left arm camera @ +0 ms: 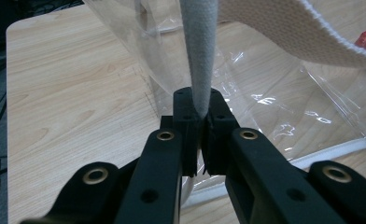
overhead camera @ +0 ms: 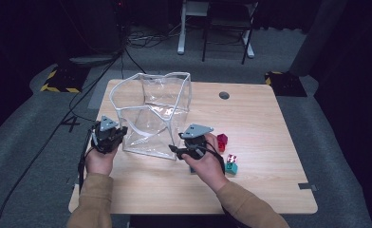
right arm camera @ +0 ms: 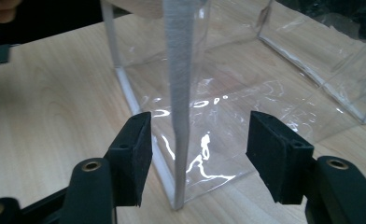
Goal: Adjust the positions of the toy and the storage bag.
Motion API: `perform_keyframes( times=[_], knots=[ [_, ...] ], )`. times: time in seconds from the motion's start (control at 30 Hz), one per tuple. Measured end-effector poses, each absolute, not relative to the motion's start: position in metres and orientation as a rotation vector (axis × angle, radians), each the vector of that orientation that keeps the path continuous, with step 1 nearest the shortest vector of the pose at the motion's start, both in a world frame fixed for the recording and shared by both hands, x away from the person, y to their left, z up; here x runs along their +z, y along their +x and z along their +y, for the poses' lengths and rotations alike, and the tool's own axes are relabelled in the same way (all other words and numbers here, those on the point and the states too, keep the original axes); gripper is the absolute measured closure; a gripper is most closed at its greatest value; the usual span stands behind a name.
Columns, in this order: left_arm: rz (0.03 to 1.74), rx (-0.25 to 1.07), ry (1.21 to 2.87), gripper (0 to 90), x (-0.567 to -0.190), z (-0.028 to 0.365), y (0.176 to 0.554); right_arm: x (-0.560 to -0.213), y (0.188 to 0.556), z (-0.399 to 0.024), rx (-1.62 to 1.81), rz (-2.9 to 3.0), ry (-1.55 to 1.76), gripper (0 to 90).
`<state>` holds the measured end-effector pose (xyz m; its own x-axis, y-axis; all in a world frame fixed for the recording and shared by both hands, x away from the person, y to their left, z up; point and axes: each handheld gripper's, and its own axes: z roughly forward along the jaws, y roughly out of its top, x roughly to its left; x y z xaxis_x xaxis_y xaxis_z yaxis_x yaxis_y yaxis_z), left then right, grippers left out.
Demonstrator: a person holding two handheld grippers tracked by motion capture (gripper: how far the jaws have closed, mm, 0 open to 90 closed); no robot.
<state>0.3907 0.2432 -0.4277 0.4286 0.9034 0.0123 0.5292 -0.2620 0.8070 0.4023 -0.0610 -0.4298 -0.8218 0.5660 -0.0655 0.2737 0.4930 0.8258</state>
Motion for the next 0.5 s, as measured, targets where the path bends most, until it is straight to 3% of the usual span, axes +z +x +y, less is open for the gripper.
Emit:
perform_keyframes(
  times=[0.17, 0.2, 0.23, 0.5],
  knots=[
    [1.212, 0.645, 1.936, 86.7, -0.427, 0.244, 0.387, -0.428, 0.406, -0.058, 1.257, 2.470, 0.692, 75.8],
    [1.212, 0.645, 1.936, 86.7, -0.427, 0.244, 0.387, -0.428, 0.406, -0.058, 1.257, 2.470, 0.692, 75.8],
    [1.217, 0.648, 1.939, 86.7, -0.427, 0.245, 0.385, -0.426, 0.404, -0.058, 1.237, 2.482, 0.650, 84.5],
    [1.200, 0.651, 1.980, 86.7, -0.425, 0.248, 0.350, -0.426, 0.382, -0.064, 1.255, 2.538, 0.572, 87.1]
  ],
)
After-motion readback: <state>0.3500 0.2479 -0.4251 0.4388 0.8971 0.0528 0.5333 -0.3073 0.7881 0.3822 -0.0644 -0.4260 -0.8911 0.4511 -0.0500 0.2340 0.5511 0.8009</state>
